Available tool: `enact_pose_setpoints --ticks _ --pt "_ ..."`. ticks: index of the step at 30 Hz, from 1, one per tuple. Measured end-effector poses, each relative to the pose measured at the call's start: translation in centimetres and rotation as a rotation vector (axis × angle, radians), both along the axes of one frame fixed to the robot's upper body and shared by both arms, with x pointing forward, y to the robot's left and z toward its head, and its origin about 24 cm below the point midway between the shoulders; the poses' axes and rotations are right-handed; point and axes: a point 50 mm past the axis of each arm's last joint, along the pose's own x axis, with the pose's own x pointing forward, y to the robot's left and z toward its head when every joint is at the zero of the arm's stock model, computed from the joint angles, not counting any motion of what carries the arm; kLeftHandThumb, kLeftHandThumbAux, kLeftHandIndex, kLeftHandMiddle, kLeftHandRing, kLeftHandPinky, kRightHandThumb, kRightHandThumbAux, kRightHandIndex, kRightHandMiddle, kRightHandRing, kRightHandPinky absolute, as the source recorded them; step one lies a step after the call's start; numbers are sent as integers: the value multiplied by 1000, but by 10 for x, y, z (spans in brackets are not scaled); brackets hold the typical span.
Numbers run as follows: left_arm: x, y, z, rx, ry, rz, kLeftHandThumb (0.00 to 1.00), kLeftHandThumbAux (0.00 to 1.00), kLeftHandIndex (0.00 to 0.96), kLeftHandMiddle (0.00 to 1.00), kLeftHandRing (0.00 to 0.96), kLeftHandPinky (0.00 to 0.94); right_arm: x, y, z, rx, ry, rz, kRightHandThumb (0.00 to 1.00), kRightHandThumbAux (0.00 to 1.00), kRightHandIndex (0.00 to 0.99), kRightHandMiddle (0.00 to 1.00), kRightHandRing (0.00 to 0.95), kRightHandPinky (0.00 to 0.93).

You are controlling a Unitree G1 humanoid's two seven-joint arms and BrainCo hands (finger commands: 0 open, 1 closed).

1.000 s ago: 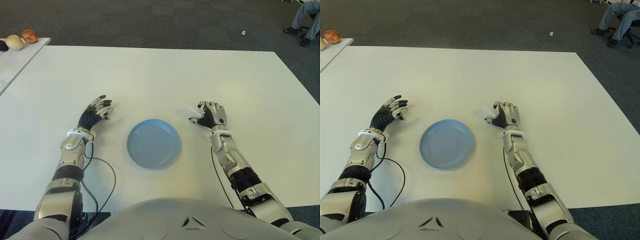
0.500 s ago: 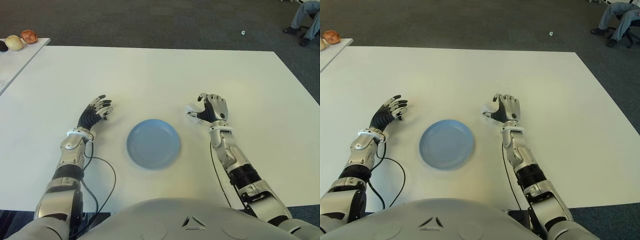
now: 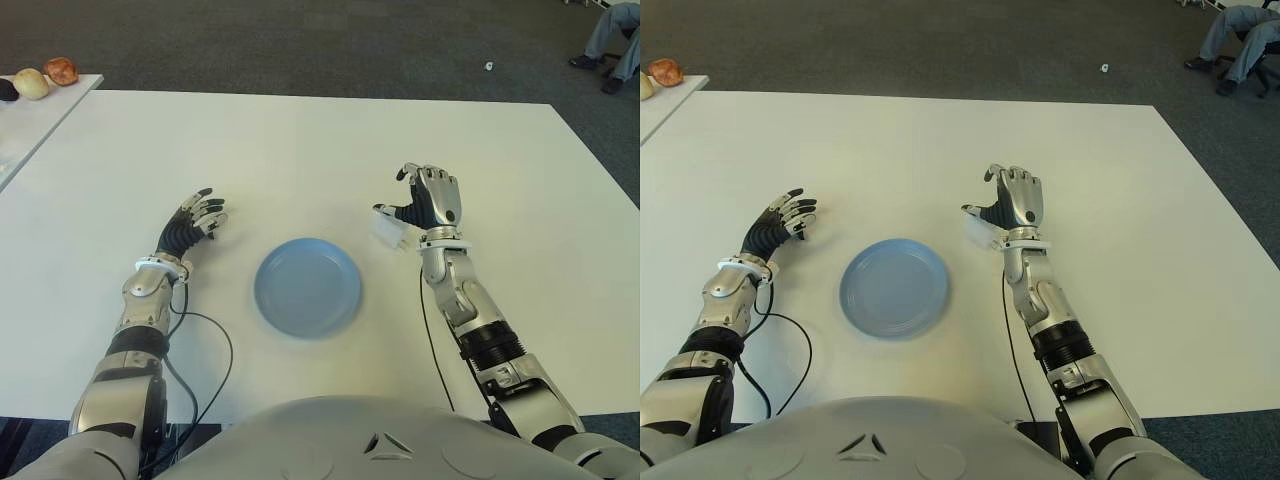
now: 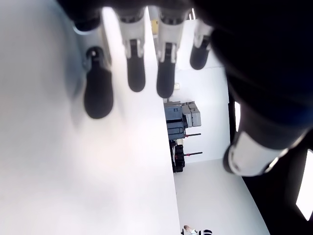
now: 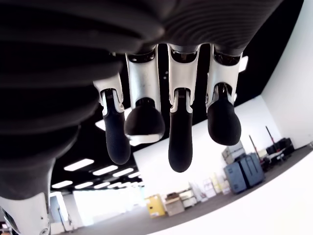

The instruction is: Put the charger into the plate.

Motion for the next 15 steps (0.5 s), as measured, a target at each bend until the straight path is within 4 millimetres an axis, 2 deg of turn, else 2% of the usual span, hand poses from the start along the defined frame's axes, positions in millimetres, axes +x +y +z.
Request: enact_pose_setpoints --ticks 9,15 --pt "1 0 -1 -1 2 2 35 720 102 219 185 118 5 2 19 18 -45 29 756 708 440 917 858 616" --pt "1 0 0 -1 2 2 30 719 102 218 182 115 6 3 21 19 -44 42 757 708 440 913 849 628"
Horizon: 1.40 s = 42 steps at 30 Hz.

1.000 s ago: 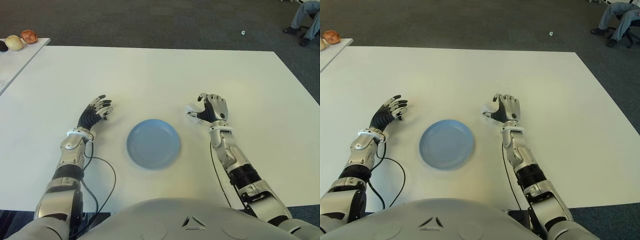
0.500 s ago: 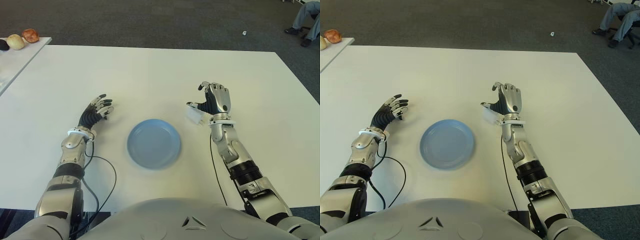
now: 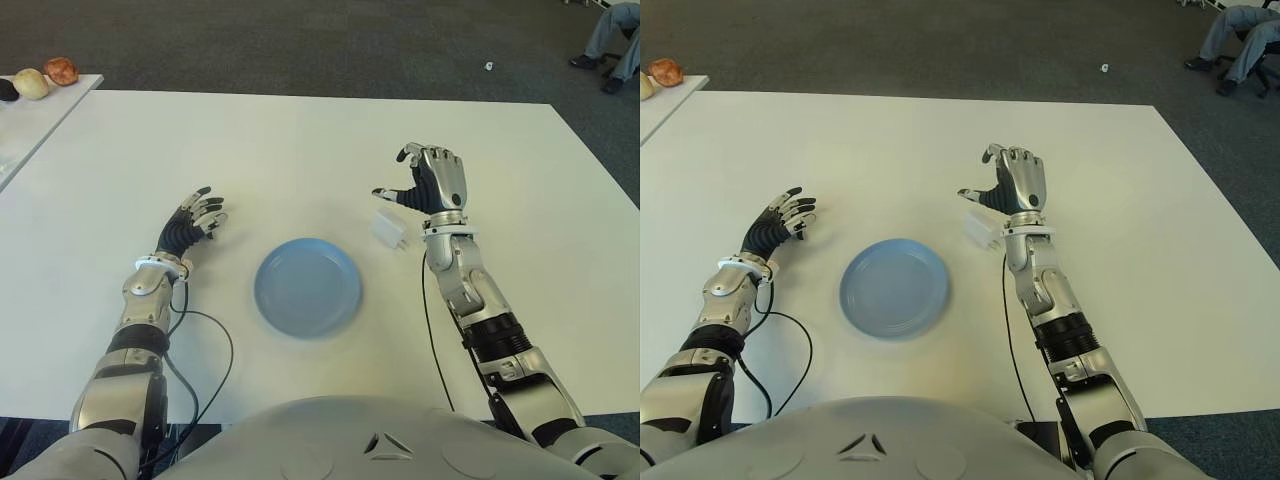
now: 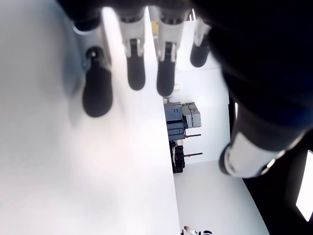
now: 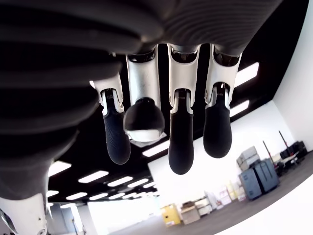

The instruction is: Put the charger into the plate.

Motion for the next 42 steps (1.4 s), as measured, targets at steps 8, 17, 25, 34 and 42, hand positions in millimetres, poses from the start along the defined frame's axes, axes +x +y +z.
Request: enact_pose_setpoints --ticks 8,17,25,34,42 --pt "0 0 0 0 2 0 28 718 109 223 187 124 1 -2 3 -1 -8 -2 757 708 440 912 859 733" --pt "0 0 0 0 1 0 28 723 106 223 190 126 2 -3 6 -6 -10 1 754 708 440 899 865 810" --pt "0 0 0 1 1 -2 29 714 105 215 186 135 2 -5 6 -32 -9 1 586 550 252 291 258 257" --pt "0 0 0 3 0 -3 29 711 103 214 186 144 2 -12 -2 -98 111 -12 336 387 16 11 9 10" --pt "0 -1 1 9 -2 -8 34 709 107 221 193 145 -4 -14 -11 -106 214 -5 299 273 0 0 0 0"
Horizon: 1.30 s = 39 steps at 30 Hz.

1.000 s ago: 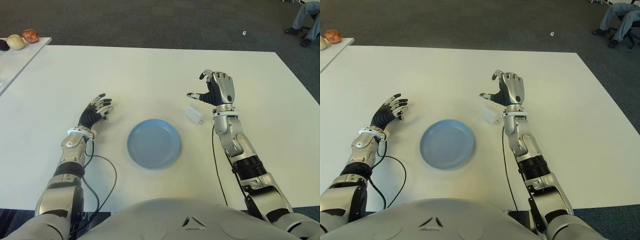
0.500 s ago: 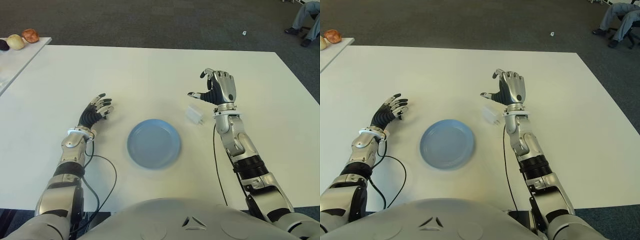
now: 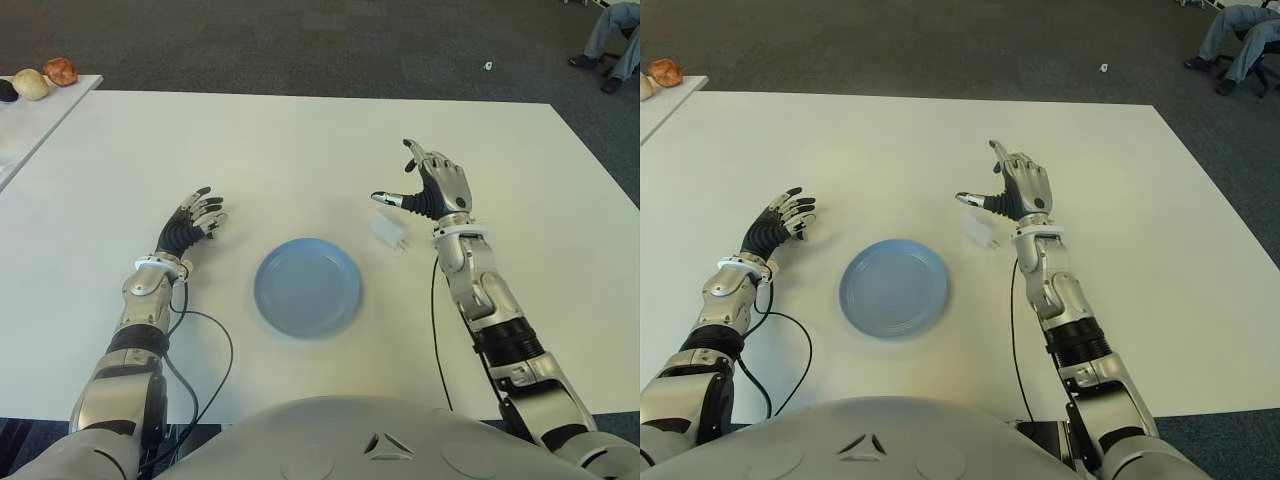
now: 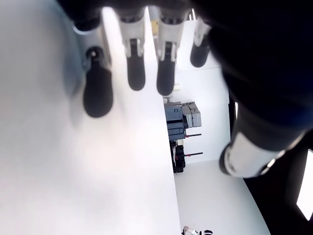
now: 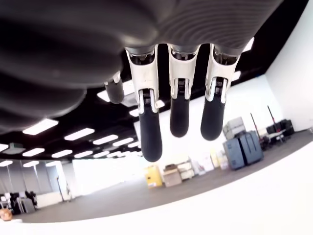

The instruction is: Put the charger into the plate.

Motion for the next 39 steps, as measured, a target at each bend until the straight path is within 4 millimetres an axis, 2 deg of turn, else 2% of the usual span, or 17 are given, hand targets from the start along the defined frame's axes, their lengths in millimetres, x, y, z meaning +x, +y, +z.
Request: enact_pose_setpoints --ticks 16,27,39 --pt "0 0 0 3 0 -2 35 716 100 217 189 139 -7 0 -16 8 115 -49 310 169 0 0 0 0" --pt "0 0 0 3 0 -1 45 714 100 213 189 143 -9 3 -23 27 152 -79 430 267 0 0 0 0" --pt "0 0 2 4 -7 -3 52 710 104 210 182 132 -16 6 -43 50 164 -118 313 226 0 0 0 0"
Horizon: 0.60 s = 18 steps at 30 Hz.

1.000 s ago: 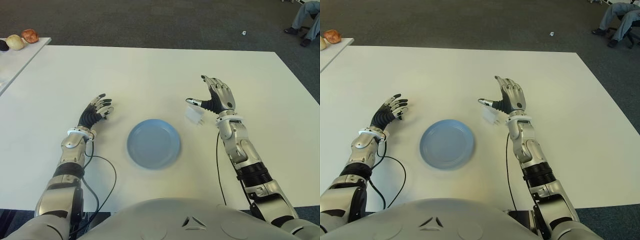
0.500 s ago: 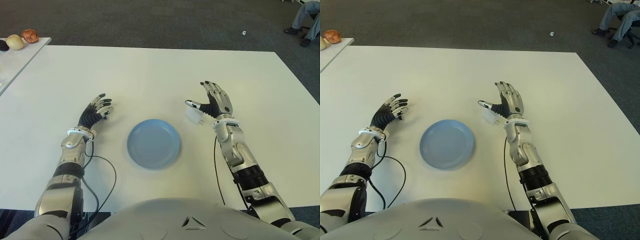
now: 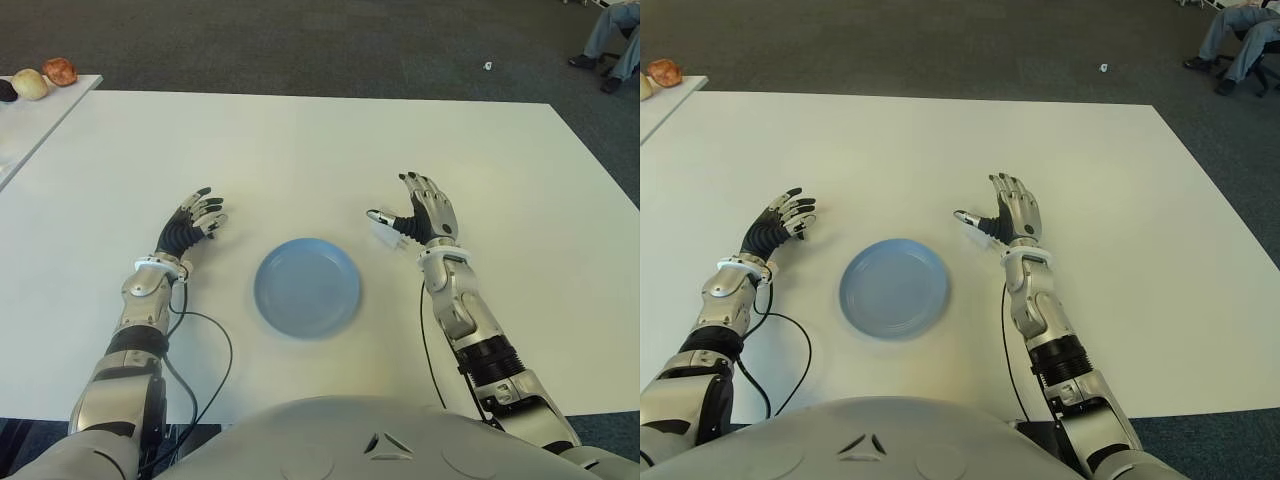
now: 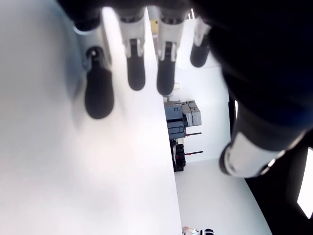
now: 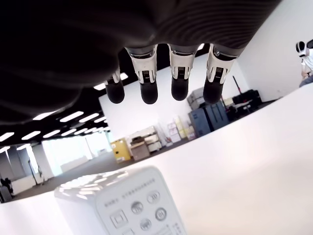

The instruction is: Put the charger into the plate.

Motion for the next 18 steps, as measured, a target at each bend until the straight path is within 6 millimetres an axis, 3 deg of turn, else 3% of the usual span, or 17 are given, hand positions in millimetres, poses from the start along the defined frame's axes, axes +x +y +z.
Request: enact_pose_setpoints --ticks 12,18 --pt "0 0 1 0 0 -2 42 727 106 223 195 142 -6 12 -31 21 61 -38 317 236 0 0 0 0" --pt "-1 0 0 0 1 -1 39 725 109 223 192 131 -5 12 -36 20 59 -72 330 239 0 0 0 0"
